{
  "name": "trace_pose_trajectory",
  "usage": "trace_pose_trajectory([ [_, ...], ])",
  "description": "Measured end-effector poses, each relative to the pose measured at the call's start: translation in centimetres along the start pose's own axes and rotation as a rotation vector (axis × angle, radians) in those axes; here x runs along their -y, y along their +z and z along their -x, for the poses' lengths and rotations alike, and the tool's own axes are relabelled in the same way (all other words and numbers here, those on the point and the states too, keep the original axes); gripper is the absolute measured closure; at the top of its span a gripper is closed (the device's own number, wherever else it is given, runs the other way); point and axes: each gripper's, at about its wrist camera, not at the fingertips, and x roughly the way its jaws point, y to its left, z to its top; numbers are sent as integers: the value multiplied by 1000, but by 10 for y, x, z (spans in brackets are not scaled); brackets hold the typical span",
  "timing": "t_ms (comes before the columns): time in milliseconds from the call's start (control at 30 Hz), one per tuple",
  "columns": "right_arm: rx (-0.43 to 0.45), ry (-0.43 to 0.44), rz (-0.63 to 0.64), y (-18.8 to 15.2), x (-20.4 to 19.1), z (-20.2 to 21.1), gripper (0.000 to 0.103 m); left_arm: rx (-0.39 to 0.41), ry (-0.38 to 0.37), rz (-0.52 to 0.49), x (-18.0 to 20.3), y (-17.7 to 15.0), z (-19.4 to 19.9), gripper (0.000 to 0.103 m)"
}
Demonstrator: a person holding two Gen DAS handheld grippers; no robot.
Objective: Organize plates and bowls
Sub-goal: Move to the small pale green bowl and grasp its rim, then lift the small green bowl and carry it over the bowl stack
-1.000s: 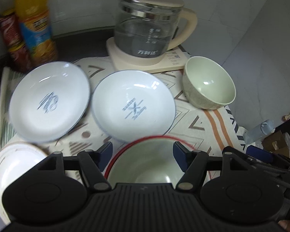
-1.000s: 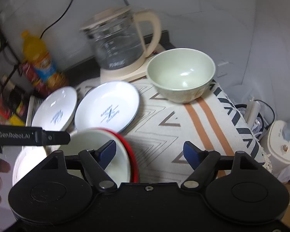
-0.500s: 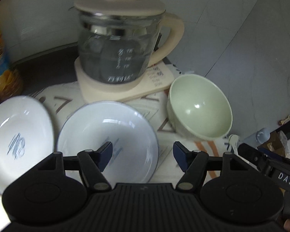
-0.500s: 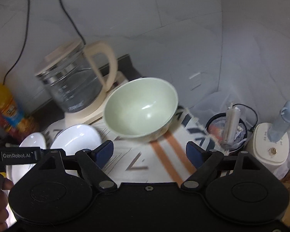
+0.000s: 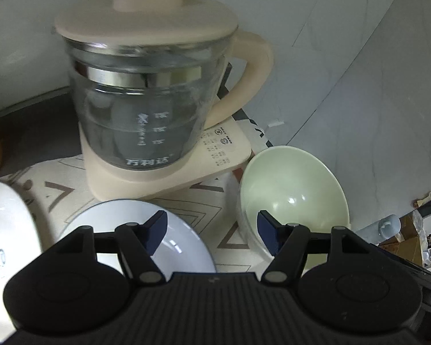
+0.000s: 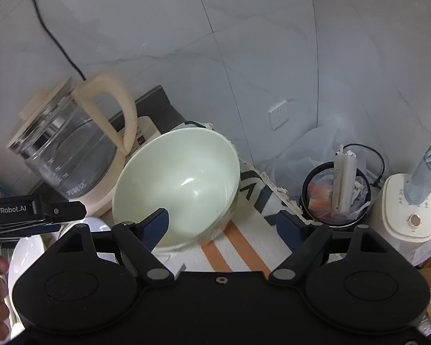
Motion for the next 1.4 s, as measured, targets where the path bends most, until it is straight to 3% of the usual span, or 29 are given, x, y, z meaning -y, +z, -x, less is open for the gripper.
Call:
trace_pose_trajectory([
  [233,-3,-9,-35,3,4,-23,22,-18,-28,3,11,-1,-23,37],
  [400,-35,-12,-78,-3,12,-40,26,-43,-35,31,17,-3,-40,43],
  [433,-46,-16,-87,-4,14,-43,28,-46,-37,35,18,-4,-43,49],
  [500,-66,-11,-113,-5,18,-49,41,-79,-54,68,18,-6,-50,74],
  [533,-76,-4,-124,-6,19,-51,47,-98,-61,84,18,-7,-55,92],
  [600,-87,49,-145,-7,22,-53,76,-108,-48,72,21,-9,-56,93],
  [633,-86,78,-146,-7,21,-51,78,-103,-44,67,22,-11,-54,93],
  [733,-72,50,-108,-6,14,-45,79,-90,-45,73,22,-15,-44,93],
  [1400,1,99,-59,-13,-9,40,80,53,-66,72,25,-47,53,93],
])
